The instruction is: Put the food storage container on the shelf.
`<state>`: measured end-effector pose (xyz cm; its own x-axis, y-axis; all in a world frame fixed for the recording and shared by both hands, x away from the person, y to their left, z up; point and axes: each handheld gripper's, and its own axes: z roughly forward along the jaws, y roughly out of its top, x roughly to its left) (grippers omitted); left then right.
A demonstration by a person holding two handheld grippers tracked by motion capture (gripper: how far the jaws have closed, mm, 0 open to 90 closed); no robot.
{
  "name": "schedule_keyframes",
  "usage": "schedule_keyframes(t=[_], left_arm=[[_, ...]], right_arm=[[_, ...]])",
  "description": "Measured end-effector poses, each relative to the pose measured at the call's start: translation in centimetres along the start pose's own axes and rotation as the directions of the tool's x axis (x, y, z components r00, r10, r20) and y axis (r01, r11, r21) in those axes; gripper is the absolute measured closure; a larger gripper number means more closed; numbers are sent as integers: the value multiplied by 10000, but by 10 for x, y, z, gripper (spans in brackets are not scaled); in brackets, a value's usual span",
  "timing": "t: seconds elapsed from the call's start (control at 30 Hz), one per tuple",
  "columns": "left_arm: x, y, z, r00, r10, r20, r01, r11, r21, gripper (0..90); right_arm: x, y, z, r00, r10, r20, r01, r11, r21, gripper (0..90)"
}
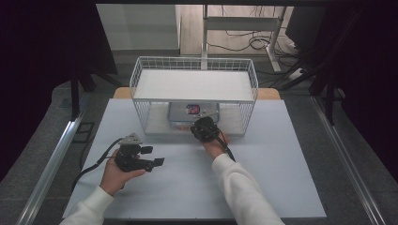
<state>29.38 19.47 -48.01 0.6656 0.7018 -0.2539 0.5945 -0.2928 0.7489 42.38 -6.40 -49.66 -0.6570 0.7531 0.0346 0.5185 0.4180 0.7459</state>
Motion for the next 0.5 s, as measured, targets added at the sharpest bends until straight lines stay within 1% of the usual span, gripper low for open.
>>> schedule_keyframes(t=[0.07, 0.17, 0.33, 0.43, 0.5], left_arm=[[0, 0, 0, 10000, 5, 10, -5, 10000, -2, 264], [0, 0, 0, 10000, 15, -1, -15, 10000, 14, 265], [0, 0, -1, 10000, 16, -11, -16, 10000, -17, 265], [0, 0, -1, 10000, 42, -47, -42, 10000, 0, 264], [1, 0, -1, 10000, 61, -60, -61, 10000, 14, 264]], right_arm=[[-1, 1, 0, 10000, 61, -1, -61, 10000, 28, 893], [-2, 2, 2, 9999, 35, 104, -35, 10000, 30, 892], [-2, 5, 3, 9999, -7, 127, 5, 9999, 135, 892], [0, 4, 2, 10000, -38, 23, 38, 9998, 176, 892], [3, 3, -4, 9998, -126, -124, 128, 9997, 183, 892]])
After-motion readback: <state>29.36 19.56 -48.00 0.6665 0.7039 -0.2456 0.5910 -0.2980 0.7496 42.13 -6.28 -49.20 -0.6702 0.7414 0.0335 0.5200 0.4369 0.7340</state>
